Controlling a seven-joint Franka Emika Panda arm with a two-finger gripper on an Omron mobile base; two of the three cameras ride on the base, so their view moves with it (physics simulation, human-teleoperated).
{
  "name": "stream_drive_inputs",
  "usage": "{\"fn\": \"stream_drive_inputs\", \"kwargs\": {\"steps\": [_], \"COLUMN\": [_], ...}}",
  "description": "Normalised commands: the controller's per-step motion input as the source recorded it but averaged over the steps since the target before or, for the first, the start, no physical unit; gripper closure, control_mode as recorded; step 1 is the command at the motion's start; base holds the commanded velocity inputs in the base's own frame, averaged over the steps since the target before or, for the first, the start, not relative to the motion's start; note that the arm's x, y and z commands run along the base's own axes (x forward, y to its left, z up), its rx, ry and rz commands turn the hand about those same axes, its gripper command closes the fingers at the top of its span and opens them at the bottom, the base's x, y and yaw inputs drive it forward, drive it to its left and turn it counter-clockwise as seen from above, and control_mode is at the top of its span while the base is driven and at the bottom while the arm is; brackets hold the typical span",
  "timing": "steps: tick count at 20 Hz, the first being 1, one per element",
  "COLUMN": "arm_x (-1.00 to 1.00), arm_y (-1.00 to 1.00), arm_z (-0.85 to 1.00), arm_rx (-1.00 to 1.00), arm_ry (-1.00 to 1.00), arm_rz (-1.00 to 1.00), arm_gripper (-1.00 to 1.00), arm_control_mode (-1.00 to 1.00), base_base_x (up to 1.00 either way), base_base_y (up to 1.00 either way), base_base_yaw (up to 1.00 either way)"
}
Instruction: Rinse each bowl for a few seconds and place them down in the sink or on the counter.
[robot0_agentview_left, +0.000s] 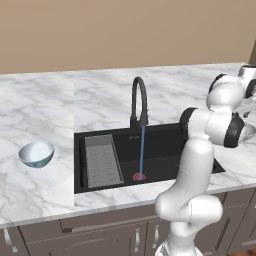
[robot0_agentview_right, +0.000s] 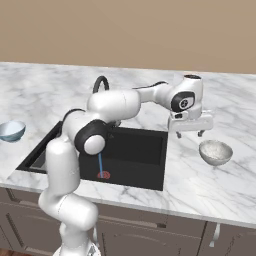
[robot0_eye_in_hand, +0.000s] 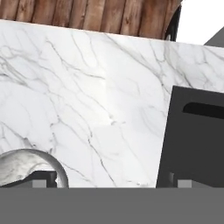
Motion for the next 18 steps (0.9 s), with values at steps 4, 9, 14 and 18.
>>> {"fn": "stream_drive_inputs", "kwargs": {"steps": [4, 9, 14, 18], "arm_x": [-0.08, 0.00, 0.00, 0.00], "arm_y": [0.05, 0.14, 0.15, 0.12], "arm_z": [-0.11, -0.05, -0.11, -0.17], "arm_rx": [0.00, 0.00, -0.01, -0.09], "arm_ry": [0.02, 0.01, 0.00, 0.00], "arm_rz": [-0.09, -0.09, -0.08, -0.06], "arm_gripper": [-1.00, -1.00, -1.00, -1.00], "arm_control_mode": [-1.00, -1.00, -1.00, -1.00], "base_base_x": [0.00, 0.00, 0.00, 0.00], "base_base_y": [0.00, 0.00, 0.00, 0.00], "base_base_yaw": [0.00, 0.00, 0.00, 0.00]}}
